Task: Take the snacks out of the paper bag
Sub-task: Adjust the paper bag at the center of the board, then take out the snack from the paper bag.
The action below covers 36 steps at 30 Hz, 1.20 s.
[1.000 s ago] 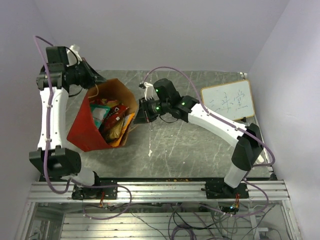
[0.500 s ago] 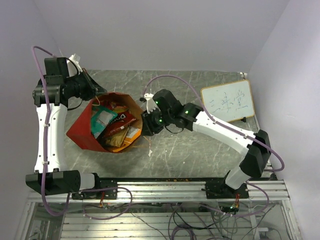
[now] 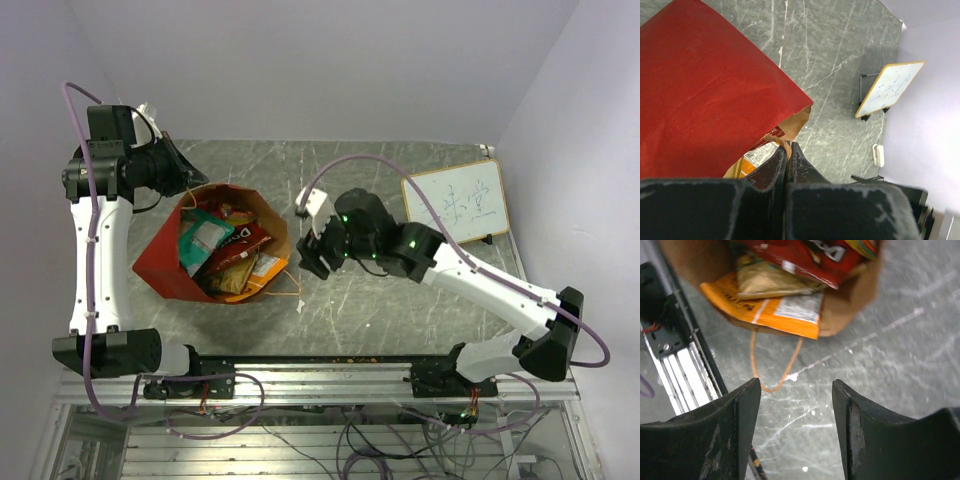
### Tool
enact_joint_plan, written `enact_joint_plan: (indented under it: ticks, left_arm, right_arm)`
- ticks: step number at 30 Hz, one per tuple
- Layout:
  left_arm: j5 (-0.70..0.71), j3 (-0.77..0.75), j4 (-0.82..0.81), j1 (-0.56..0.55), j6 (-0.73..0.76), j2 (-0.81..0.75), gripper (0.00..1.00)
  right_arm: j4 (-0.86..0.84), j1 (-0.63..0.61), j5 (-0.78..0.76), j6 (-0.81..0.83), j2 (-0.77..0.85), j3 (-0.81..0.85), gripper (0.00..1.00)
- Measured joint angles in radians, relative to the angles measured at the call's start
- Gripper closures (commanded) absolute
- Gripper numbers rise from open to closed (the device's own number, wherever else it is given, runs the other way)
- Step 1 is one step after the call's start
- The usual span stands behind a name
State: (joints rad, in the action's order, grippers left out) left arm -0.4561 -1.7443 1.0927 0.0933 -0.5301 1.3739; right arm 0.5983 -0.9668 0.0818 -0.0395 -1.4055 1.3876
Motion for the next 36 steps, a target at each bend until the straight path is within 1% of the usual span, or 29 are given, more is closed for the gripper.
enact_joint_plan:
  ticks: [2, 4, 8, 11, 15, 16, 23, 27, 36]
  left_arm:
    - [0.0, 0.0, 0.003, 0.005, 0.001, 0.002, 0.93]
    - [-0.001, 0.0, 0.005, 0.014, 0.003, 0.003, 0.93]
    - [-0.002, 0.0, 0.006, 0.039, 0.008, 0.005, 0.93]
    - [-0.005, 0.0, 0.006, 0.05, 0.01, 0.005, 0.93]
    - [-0.016, 0.0, 0.006, 0.055, 0.01, 0.005, 0.93]
    - [-0.02, 0.0, 0.006, 0.055, 0.01, 0.005, 0.93]
    - [-0.029, 0.005, 0.005, 0.056, 0.01, 0.005, 0.93]
    - [-0.04, 0.014, 0.004, 0.056, 0.008, 0.005, 0.93]
    - [-0.05, 0.022, 0.005, 0.056, 0.006, 0.005, 0.93]
  right_arm:
    - [-0.075, -0.035, 0.042, 0.101, 0.034, -0.058, 0.42]
    - [-0.146, -0.071, 0.12, 0.249, 0.041, -0.107, 0.42]
    - [-0.23, -0.13, 0.236, 0.531, -0.002, -0.163, 0.47]
    - [-0.265, -0.141, 0.28, 0.699, -0.056, -0.164, 0.51]
    - [-0.292, -0.141, 0.296, 0.859, -0.137, -0.159, 0.54]
    - [-0.294, -0.141, 0.297, 0.89, -0.155, -0.156, 0.56]
    - [-0.31, -0.141, 0.308, 1.017, -0.242, -0.122, 0.59]
    - [-0.333, -0.141, 0.307, 1.051, -0.264, -0.122, 0.62]
    - [-0.37, -0.141, 0.288, 1.094, -0.334, -0.111, 0.62]
